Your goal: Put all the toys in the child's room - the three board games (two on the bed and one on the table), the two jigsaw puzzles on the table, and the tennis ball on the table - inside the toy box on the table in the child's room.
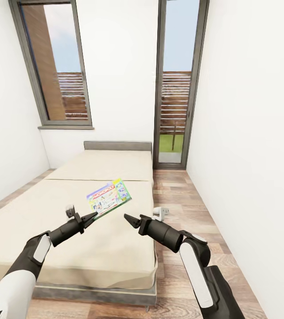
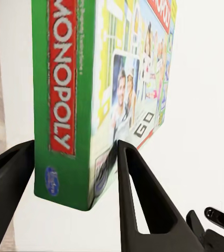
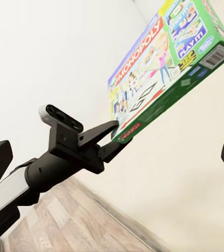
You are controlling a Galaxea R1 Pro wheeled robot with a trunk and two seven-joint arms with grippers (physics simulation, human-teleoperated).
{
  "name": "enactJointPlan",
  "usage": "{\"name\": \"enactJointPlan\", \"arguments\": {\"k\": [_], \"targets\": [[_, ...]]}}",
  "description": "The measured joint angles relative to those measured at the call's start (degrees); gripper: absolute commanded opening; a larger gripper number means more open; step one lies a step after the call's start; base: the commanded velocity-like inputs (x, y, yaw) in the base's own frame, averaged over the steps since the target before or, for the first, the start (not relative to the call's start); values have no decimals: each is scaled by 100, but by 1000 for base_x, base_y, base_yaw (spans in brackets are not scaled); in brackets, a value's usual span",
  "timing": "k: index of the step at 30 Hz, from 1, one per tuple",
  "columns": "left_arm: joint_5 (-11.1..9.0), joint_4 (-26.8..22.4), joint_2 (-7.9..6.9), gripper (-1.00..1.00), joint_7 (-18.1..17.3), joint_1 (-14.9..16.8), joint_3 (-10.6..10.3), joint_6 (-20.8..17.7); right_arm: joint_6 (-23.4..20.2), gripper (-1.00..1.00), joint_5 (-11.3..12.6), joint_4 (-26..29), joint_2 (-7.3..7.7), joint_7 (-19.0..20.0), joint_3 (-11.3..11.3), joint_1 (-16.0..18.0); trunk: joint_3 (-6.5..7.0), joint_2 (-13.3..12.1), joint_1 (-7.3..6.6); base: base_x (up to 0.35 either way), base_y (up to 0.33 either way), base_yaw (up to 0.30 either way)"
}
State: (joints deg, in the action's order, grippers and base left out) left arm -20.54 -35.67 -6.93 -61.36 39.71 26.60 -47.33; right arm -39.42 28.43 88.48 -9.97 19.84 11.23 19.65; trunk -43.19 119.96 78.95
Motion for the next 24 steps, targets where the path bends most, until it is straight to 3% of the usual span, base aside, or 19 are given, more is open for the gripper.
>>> {"name": "enactJointPlan", "arguments": {"k": [10, 18, 24], "targets": [[19, -4, -121, -100, 13, 14, -6, -416, 20, 100, -16, -155, 0, -13, 17, 0, 18, 0, 0, 0, 0, 85], [10, -3, -150, -100, -2, 15, -6, -458, 288, 100, -5, -247, 0, -13, 28, 0, 31, 0, 0, 0, 0, 49], [-32, -3, -170, -100, -47, 15, 27, -413, 325, 100, 8, -298, 0, -262, 34, 0, 31, 0, 0, 0, 0, 0]]}}
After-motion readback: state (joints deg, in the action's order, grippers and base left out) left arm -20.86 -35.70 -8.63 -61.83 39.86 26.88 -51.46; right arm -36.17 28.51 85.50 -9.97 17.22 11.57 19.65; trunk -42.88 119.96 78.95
